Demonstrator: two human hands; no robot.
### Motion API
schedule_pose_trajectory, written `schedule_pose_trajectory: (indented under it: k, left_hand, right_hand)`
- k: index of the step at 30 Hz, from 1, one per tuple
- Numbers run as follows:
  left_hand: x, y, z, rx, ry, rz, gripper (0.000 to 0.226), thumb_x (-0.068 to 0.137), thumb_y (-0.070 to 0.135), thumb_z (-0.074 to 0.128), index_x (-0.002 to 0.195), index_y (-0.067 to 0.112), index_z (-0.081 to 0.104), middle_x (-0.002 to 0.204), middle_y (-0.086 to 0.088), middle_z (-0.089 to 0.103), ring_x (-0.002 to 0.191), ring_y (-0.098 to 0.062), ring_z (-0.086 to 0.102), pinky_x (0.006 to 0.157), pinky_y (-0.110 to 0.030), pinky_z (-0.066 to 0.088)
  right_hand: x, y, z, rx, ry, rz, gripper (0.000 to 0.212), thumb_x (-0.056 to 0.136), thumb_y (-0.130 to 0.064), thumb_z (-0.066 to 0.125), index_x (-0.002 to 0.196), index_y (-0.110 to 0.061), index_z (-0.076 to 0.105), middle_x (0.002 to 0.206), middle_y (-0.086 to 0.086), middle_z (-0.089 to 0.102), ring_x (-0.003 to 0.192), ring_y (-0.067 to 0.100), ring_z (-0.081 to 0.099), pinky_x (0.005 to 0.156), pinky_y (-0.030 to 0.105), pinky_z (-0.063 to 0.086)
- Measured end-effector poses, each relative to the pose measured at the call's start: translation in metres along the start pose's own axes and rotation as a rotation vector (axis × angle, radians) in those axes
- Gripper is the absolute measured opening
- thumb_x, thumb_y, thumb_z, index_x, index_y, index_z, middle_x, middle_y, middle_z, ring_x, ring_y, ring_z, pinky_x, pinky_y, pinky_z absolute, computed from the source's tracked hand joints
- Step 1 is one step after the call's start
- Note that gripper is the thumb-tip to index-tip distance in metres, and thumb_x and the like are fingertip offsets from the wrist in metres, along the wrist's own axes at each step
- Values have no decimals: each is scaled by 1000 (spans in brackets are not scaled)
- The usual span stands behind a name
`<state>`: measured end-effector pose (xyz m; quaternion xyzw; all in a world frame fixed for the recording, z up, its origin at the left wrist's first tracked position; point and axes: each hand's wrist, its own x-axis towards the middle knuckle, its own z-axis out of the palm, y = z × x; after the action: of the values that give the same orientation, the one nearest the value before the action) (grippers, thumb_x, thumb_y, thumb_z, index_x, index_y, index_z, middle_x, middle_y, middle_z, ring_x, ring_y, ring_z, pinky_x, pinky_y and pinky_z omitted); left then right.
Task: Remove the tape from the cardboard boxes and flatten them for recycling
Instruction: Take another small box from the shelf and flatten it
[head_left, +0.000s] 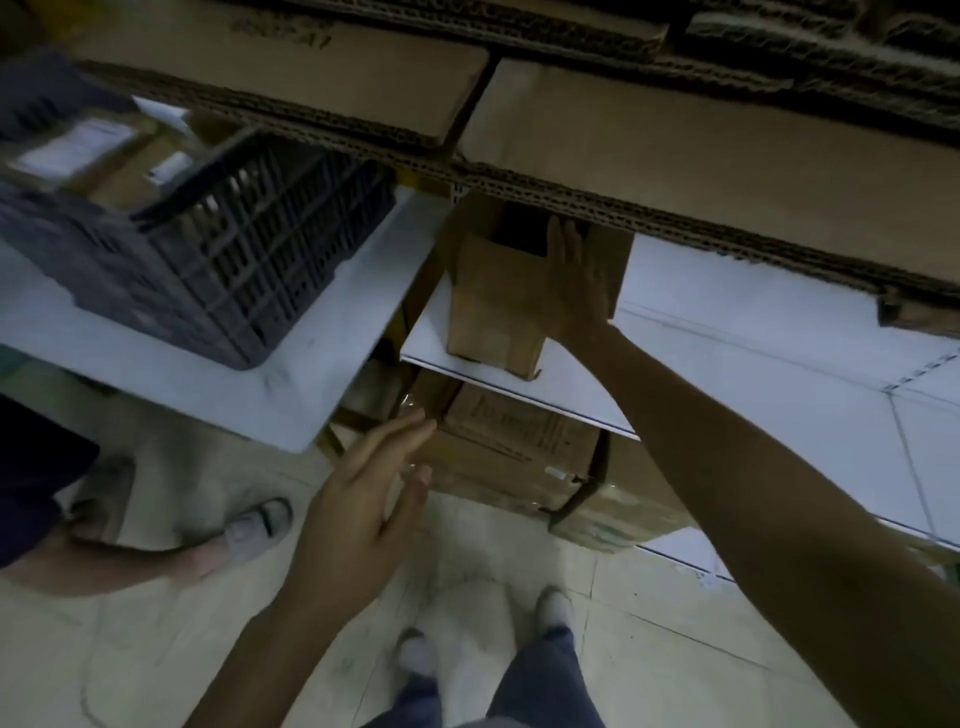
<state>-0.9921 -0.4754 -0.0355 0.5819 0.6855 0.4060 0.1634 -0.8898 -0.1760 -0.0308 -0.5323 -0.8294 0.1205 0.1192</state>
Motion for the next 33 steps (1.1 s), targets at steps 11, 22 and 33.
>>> schedule_pose_trajectory:
  k: [11, 22, 33]
  left_hand:
    - [15, 1, 9, 55, -73, -7, 61, 88, 18, 66, 140, 29, 38, 138, -1, 51, 125, -19, 48, 97, -34, 45]
    - [40, 83, 87, -205, -921, 109, 89, 66, 61, 74, 133, 71, 17, 108, 56, 44, 109, 23, 46, 81, -11, 48]
    - [-75, 176, 183, -568, -854, -298, 28, 97, 14, 47, 120, 4, 59, 109, -4, 65, 84, -3, 67, 59, -9, 49]
  right_hand:
    - [-82, 15, -13, -197, 26, -173, 21, 95, -20, 45, 102, -12, 63, 102, 9, 58, 90, 28, 58, 62, 28, 37]
    - [-290, 60, -119, -506, 190, -319, 24, 83, -9, 50, 88, -19, 71, 80, 2, 63, 80, 24, 60, 76, 32, 50]
    - [-428, 134, -113, -64, 577, 266, 46, 87, -21, 61, 129, -5, 55, 134, 20, 52, 123, 34, 48, 98, 43, 39]
